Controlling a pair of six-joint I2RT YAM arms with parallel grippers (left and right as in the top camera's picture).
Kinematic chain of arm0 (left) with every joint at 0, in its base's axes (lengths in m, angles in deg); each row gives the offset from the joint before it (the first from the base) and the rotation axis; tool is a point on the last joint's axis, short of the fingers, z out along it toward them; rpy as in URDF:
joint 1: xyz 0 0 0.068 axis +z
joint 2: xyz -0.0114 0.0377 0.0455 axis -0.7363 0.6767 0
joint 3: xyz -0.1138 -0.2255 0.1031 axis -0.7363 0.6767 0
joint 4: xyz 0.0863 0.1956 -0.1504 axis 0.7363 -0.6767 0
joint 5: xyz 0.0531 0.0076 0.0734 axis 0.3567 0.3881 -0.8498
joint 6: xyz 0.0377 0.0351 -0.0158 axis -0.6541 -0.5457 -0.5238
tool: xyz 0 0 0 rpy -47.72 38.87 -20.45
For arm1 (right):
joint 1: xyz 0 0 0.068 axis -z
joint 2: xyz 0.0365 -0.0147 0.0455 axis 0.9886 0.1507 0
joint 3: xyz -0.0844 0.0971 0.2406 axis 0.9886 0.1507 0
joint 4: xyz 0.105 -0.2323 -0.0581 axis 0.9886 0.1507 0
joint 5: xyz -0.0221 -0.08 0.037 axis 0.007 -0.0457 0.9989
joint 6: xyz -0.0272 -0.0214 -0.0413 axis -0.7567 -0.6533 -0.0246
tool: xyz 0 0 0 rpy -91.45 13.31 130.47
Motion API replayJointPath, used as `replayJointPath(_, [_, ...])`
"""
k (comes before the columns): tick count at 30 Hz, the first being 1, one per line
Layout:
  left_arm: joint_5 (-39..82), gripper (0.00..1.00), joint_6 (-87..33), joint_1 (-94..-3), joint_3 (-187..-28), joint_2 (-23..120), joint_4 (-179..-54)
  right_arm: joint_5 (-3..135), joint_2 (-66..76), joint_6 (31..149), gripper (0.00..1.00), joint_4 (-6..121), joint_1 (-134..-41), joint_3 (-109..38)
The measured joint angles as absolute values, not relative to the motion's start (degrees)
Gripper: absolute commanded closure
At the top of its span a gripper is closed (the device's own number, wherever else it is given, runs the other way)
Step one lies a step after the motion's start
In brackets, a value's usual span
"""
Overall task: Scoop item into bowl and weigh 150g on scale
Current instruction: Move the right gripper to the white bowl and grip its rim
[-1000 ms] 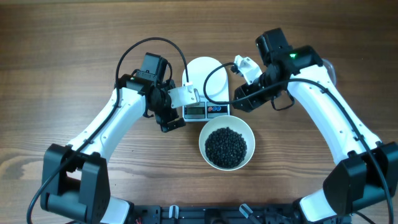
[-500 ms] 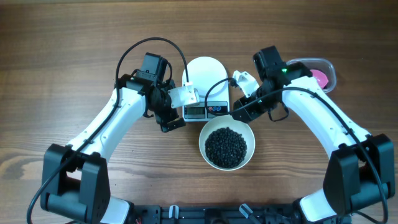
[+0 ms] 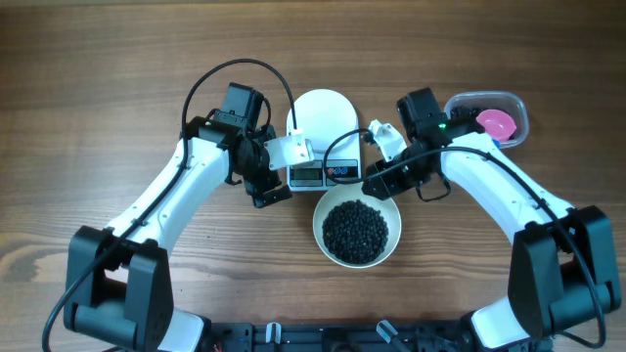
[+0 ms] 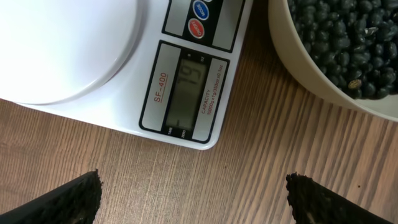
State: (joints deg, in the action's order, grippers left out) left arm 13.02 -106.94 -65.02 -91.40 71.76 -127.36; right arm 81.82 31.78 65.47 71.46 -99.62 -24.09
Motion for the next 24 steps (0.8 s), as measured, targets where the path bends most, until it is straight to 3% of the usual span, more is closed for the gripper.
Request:
replayJointPath(8, [13.0,0.0,-106.9,-65.0,-91.4,71.8,-127.4,81.8,31.8,65.6,0.56,71.1,-99.6,-21.2])
replayJointPath(12, [13.0,0.0,-106.9,-65.0,-91.4,71.8,-127.4,81.8,31.8,65.7,0.63,69.5,-99.6,-19.7])
replayJointPath(14, [13.0,0.0,-106.9,-65.0,-91.4,71.8,-127.3,81.8,31.8,65.7,0.68,68.6,-99.6,-19.7])
replayJointPath(18, [13.0,0.0,-106.9,-65.0,-91.4,71.8,-127.4,81.8,31.8,65.6,0.92,68.3,-99.6,-19.7])
replayJointPath(24, [13.0,0.0,-106.9,-65.0,-91.4,71.8,-127.4,81.1,31.8,65.4,0.95,68.3,-99.6,-19.7])
